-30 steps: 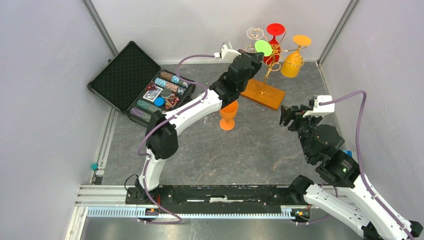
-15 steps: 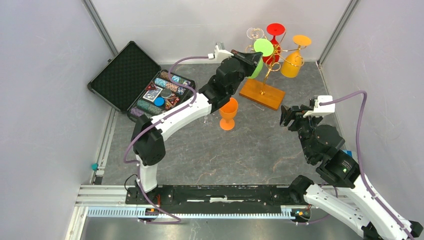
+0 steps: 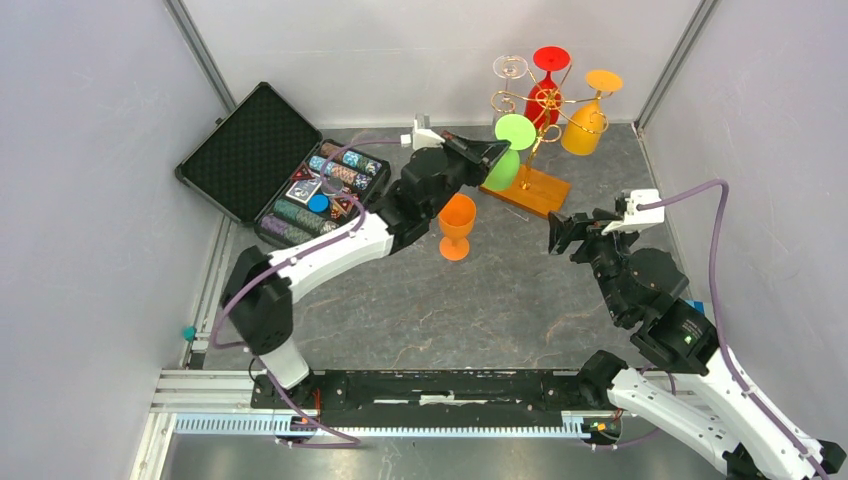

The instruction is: Take the wine glass off the wine glass rack

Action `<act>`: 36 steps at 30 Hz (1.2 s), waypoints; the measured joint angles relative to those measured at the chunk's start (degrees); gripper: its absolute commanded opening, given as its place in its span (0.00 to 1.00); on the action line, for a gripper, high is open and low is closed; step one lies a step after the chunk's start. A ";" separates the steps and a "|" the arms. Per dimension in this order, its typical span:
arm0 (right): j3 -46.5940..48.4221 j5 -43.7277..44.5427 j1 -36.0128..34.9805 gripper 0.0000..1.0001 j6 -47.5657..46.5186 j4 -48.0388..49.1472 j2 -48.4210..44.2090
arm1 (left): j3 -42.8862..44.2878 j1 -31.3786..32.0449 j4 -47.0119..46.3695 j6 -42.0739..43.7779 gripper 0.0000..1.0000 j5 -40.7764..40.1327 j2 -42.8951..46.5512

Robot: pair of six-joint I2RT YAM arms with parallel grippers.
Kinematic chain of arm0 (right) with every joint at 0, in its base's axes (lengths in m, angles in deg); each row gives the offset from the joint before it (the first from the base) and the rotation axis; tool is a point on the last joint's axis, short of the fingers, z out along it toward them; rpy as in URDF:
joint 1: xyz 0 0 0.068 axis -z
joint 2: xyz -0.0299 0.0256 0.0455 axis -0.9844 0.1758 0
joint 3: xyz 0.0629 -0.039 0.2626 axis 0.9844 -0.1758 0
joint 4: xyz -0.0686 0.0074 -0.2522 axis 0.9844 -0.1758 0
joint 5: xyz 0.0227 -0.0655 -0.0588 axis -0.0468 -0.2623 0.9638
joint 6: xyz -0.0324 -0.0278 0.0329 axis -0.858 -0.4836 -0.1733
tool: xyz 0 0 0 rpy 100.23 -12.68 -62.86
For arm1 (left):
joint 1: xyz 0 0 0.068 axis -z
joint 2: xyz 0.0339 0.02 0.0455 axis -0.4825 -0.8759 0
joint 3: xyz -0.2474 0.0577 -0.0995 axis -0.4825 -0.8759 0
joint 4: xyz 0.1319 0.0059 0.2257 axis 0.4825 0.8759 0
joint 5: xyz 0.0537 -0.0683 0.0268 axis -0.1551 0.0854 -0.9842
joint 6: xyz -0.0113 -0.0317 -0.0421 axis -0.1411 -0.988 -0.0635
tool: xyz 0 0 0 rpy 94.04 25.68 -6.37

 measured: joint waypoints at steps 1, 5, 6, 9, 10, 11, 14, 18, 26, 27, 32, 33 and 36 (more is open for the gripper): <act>0.00 -0.76 0.00 0.88 0.22 0.22 0.02 | -2.08 0.00 -1.01 0.02 0.02 0.59 1.66; -0.76 -4.98 0.00 0.90 1.70 2.62 -0.04 | -8.76 -0.07 -1.20 0.68 0.02 3.72 10.08; -1.29 -6.45 0.00 0.90 2.40 3.82 -0.09 | -10.01 -0.11 -1.18 0.92 0.02 4.37 12.28; -3.17 -10.47 0.00 0.91 4.81 7.45 -0.09 | -15.39 -0.35 -1.31 1.46 0.02 5.18 21.75; -4.31 -12.37 0.00 0.91 6.16 9.62 -0.11 | -16.87 -0.48 -1.42 1.64 0.02 5.46 25.03; -5.16 -13.62 0.00 0.91 7.15 11.19 -0.13 | -18.14 -0.74 -1.60 1.77 0.02 5.81 28.24; -9.03 -18.84 0.00 0.92 11.50 18.53 0.02 | -20.06 -1.79 -2.05 1.73 0.02 7.28 35.45; -14.86 -26.73 0.00 0.93 17.51 31.58 1.09 | -20.46 -3.17 -2.97 0.83 0.02 10.67 41.27; -22.91 -35.69 0.00 0.94 28.04 57.16 4.83 | -20.52 -3.28 -3.69 -3.30 0.02 18.34 45.83; -22.93 -36.22 0.00 0.94 28.59 59.36 5.29 | -20.55 -3.28 -3.72 -3.87 0.02 19.06 46.42; -22.80 -38.42 0.00 0.93 30.97 71.80 8.90 | -20.57 -3.28 -5.99 -7.58 0.02 21.92 48.33; -22.53 -38.75 0.00 0.92 31.17 73.05 9.66 | -20.57 -3.28 -6.91 -8.46 0.02 22.51 48.37; -19.37 -40.85 0.00 0.91 31.80 77.64 14.34 | -20.57 -3.28 -8.46 -10.38 0.02 23.96 48.19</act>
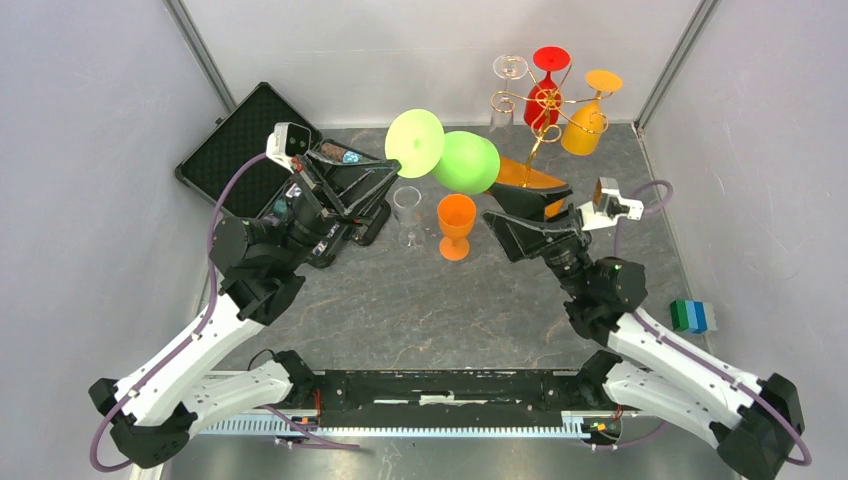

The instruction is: Take the wine glass off the wine glass rack

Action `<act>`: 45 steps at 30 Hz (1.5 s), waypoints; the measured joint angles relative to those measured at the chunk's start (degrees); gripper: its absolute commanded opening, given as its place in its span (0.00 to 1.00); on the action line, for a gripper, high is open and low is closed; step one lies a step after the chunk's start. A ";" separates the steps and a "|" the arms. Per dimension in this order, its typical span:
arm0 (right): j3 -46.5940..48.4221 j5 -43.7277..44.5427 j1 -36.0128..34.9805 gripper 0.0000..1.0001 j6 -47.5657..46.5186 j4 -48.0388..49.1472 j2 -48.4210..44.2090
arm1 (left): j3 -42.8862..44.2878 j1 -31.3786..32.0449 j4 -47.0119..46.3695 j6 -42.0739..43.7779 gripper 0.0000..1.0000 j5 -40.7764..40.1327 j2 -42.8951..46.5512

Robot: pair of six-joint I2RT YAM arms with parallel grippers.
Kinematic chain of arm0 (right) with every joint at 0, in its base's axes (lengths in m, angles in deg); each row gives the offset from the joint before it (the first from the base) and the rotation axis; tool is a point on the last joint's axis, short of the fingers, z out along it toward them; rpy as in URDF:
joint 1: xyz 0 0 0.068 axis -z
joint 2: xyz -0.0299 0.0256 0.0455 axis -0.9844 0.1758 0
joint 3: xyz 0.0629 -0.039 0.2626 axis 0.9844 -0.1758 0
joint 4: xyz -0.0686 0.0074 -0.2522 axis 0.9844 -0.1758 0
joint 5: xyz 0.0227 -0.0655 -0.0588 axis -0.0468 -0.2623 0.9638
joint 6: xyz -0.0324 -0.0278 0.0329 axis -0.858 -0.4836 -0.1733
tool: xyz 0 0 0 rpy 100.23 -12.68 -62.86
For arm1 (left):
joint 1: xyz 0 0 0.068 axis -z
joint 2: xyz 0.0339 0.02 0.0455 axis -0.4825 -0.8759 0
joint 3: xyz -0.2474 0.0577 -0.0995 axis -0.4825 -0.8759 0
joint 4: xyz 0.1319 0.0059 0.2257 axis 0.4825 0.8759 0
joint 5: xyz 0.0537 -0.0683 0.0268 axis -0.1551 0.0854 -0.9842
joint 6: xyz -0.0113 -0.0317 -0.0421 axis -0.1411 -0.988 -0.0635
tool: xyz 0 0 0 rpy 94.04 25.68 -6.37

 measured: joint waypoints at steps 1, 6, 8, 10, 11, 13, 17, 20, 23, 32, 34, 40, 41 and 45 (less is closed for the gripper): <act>0.92 -0.72 0.00 0.91 0.17 0.92 1.31 | 0.00 0.00 -0.17 -0.42 0.02 0.35 -0.11; 4.94 -5.01 0.00 0.84 1.33 7.56 6.69 | 0.00 0.00 -0.92 -2.08 0.02 1.38 -0.48; 6.54 -6.78 0.00 0.74 1.84 10.08 8.11 | 0.00 0.00 -1.25 -2.69 0.02 1.55 -0.52; 7.58 -8.24 0.00 0.64 2.23 12.52 9.16 | 0.00 0.00 -1.68 -3.02 0.02 1.66 -0.66; 7.82 -8.81 0.00 0.60 2.47 13.66 9.55 | 0.00 0.00 -2.03 -3.23 0.02 1.75 -0.74; 7.93 -9.90 0.04 0.53 3.06 16.11 10.23 | 0.00 0.00 -2.60 -3.39 0.02 1.79 -0.85; 7.91 -10.47 0.07 0.36 4.42 20.09 11.26 | 0.00 0.00 -3.02 -3.41 0.02 1.81 -0.81; 7.91 -10.49 0.07 0.21 5.05 22.45 11.78 | 0.02 0.02 -3.43 -3.41 0.13 1.84 -0.81; 7.93 -11.23 0.07 0.04 6.12 24.39 12.17 | 0.02 0.00 -3.78 -3.34 0.39 1.51 -0.85; 7.93 -9.66 -0.02 0.00 0.98 17.00 8.46 | 0.02 -0.15 0.48 3.41 0.90 -0.13 0.22; 7.96 -8.04 -0.02 0.00 -2.29 10.71 5.33 | 0.00 -0.15 3.61 7.85 0.94 -1.36 1.62; 14.36 -0.31 0.00 0.00 -16.26 -19.37 -3.06 | 0.00 -0.15 15.80 28.15 1.00 -8.15 7.41; 15.85 0.70 0.00 0.00 -18.56 -24.06 -3.69 | 0.00 -0.15 17.77 31.45 1.00 -9.57 8.13; 23.02 6.54 0.00 0.00 -28.41 -47.78 -5.01 | 0.39 -0.15 27.36 44.57 1.00 -15.96 8.98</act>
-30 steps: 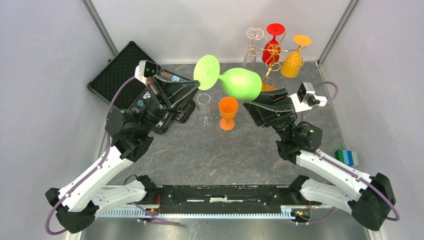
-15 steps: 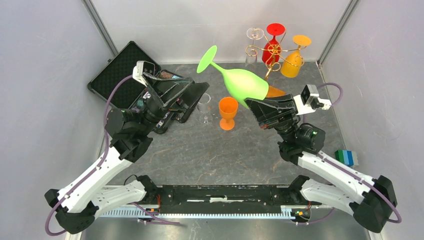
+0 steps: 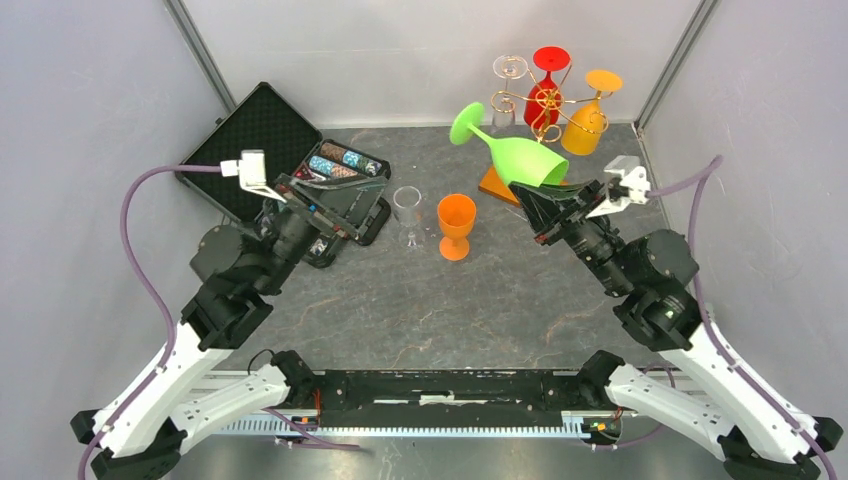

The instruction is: Take the wine glass off the wine glass rack

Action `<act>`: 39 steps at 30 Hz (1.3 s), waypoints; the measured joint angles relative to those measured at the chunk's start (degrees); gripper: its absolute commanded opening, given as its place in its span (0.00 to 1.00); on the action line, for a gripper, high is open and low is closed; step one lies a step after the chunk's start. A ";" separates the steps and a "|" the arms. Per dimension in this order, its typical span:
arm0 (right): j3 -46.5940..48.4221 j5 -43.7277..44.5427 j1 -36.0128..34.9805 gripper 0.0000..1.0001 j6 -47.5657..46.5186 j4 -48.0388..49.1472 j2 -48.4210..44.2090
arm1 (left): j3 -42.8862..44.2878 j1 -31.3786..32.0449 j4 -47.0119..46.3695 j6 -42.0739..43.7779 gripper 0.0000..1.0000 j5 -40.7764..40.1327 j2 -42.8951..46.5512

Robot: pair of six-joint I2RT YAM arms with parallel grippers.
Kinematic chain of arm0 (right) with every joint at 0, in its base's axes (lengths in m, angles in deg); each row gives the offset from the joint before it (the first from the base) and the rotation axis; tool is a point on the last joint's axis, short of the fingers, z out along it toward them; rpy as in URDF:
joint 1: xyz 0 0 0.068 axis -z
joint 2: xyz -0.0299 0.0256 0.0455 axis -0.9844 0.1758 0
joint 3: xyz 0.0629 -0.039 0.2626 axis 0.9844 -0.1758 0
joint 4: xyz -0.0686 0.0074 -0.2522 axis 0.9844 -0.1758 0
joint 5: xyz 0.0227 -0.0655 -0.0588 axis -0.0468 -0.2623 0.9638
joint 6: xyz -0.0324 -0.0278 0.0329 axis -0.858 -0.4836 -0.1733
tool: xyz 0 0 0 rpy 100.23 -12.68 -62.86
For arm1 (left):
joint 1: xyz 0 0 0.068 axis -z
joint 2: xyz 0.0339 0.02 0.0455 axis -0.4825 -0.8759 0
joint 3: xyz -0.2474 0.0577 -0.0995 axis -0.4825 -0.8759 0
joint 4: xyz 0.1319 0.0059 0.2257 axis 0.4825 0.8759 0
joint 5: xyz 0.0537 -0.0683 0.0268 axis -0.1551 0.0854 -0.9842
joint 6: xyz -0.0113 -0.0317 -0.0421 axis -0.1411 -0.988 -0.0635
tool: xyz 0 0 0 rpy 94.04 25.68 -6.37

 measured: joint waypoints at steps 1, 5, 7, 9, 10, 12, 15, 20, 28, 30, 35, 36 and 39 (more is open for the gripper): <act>1.25 1.40 -0.02 0.00 -1.31 -3.93 -0.02 | 0.07 0.00 2.16 2.27 1.00 -1.36 -0.22; 8.72 8.68 0.00 0.00 -6.60 -25.38 1.51 | 0.11 0.00 12.59 11.34 1.00 -8.61 -1.53; 12.02 11.47 0.00 0.00 -7.87 -33.57 3.13 | -0.42 0.00 16.11 14.08 1.00 -11.98 -2.01; 14.93 13.92 0.00 0.00 -8.61 -40.54 5.44 | -1.55 0.00 18.45 15.65 1.00 -14.32 -2.05; 16.44 15.02 0.00 0.00 -8.72 -44.26 7.04 | -2.19 0.00 19.30 16.28 1.00 -14.95 -1.97; 18.32 16.59 0.00 0.00 -8.87 -49.66 10.49 | -3.30 0.00 20.96 17.29 1.00 -16.11 -1.90; 18.97 17.81 0.00 0.00 -9.20 -55.74 16.22 | -4.13 0.00 22.84 18.25 1.00 -17.18 -2.27; 18.91 17.70 0.00 0.00 -10.60 -60.46 25.38 | -4.70 0.00 23.85 19.10 1.00 -17.22 -3.10; 24.00 14.88 0.33 0.00 -16.41 -63.82 40.87 | -6.67 0.00 24.13 20.31 1.00 -16.94 -4.50; 24.76 13.62 0.83 0.00 -17.64 -64.11 42.32 | -7.19 0.00 23.91 20.55 1.00 -16.74 -4.48; 24.98 9.86 4.00 0.00 -20.31 -63.80 44.48 | -7.93 0.00 23.78 20.81 1.00 -15.80 -4.52; 24.98 9.16 4.61 0.00 -20.76 -63.67 44.85 | -7.98 0.00 23.76 20.81 1.00 -15.65 -4.55; 24.98 7.41 6.08 0.00 -21.88 -63.34 46.38 | -8.15 0.00 23.78 20.81 1.00 -15.19 -4.68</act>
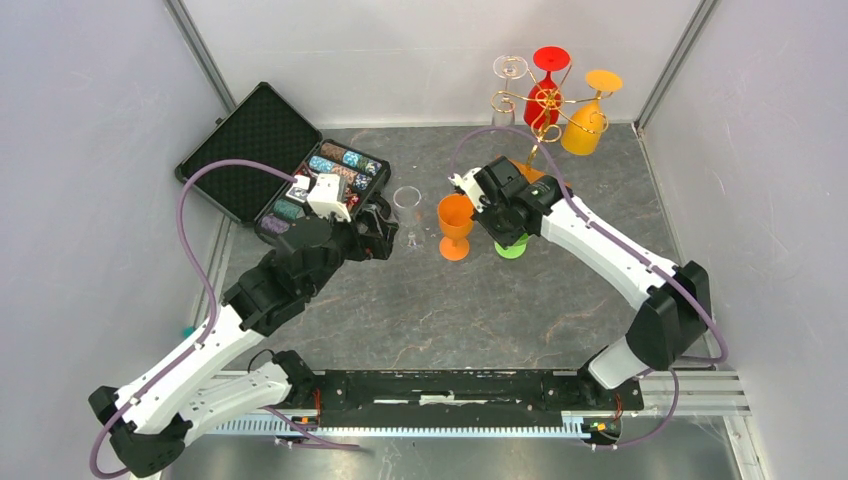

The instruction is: Take the wine glass off the wine glass rack

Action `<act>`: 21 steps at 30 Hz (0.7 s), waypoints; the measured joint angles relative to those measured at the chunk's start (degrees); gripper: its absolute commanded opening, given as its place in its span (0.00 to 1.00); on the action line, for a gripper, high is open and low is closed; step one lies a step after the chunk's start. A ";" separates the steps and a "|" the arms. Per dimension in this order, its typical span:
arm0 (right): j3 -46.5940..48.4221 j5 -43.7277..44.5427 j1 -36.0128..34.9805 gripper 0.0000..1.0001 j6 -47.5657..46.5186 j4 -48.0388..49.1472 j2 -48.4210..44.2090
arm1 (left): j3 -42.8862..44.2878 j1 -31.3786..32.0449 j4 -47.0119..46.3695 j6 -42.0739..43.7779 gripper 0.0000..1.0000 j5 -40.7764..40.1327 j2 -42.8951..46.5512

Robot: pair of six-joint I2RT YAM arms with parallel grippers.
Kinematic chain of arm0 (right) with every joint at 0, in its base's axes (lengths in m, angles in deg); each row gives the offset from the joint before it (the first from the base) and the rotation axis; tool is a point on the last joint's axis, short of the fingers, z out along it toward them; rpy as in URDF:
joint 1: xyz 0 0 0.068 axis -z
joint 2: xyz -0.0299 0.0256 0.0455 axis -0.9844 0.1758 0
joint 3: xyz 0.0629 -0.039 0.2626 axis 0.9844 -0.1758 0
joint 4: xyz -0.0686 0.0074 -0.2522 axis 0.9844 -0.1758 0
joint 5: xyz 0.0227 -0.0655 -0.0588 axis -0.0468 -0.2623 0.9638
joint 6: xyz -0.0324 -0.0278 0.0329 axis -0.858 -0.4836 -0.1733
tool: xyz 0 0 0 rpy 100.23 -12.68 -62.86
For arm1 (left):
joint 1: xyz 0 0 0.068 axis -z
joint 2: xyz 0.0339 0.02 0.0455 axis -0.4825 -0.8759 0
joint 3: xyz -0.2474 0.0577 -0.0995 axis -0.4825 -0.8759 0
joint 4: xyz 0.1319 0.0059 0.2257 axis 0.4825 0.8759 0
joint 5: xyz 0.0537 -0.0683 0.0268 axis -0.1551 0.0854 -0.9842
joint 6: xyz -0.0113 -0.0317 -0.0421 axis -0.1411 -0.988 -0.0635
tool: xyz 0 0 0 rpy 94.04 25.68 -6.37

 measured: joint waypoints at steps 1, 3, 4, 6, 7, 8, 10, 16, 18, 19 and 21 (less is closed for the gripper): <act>0.00 -0.74 0.44 0.00 -0.31 0.13 0.61 | -0.02 0.00 -0.02 0.00 1.00 0.07 -0.11; 0.00 -1.75 1.03 0.00 -0.74 0.42 1.51 | -0.07 0.00 -0.11 0.00 1.00 0.48 -0.24; 0.00 -2.36 1.31 0.00 -0.92 0.63 1.90 | -0.17 0.00 -0.24 0.00 1.00 0.74 -0.28; 0.02 -3.34 1.84 0.00 -1.18 0.94 2.40 | -0.44 0.00 -0.48 0.00 1.00 1.07 -0.35; 0.07 -3.56 2.08 0.02 -1.31 0.96 2.62 | -0.55 0.00 -0.55 0.00 1.00 1.20 -0.42; 0.11 -3.72 2.27 0.04 -1.33 0.96 2.82 | -0.66 0.00 -0.66 0.00 1.00 1.27 -0.48; 0.22 -4.13 2.54 0.10 -1.36 1.11 3.17 | -0.79 0.00 -0.83 0.00 1.00 1.40 -0.57; 1.84 -4.48 2.78 0.28 -1.57 1.42 4.15 | -0.81 0.00 -0.85 0.00 1.00 1.42 -0.57; 2.51 -4.55 2.89 0.32 -1.68 1.53 4.15 | -0.81 0.00 -0.85 0.00 1.00 1.44 -0.57; 2.86 -4.61 2.89 0.34 -1.68 1.68 4.15 | -0.81 0.00 -0.85 0.00 1.00 1.44 -0.57; 3.74 -4.61 2.93 0.36 -1.70 1.77 4.15 | -0.81 0.00 -0.85 0.00 1.00 1.44 -0.57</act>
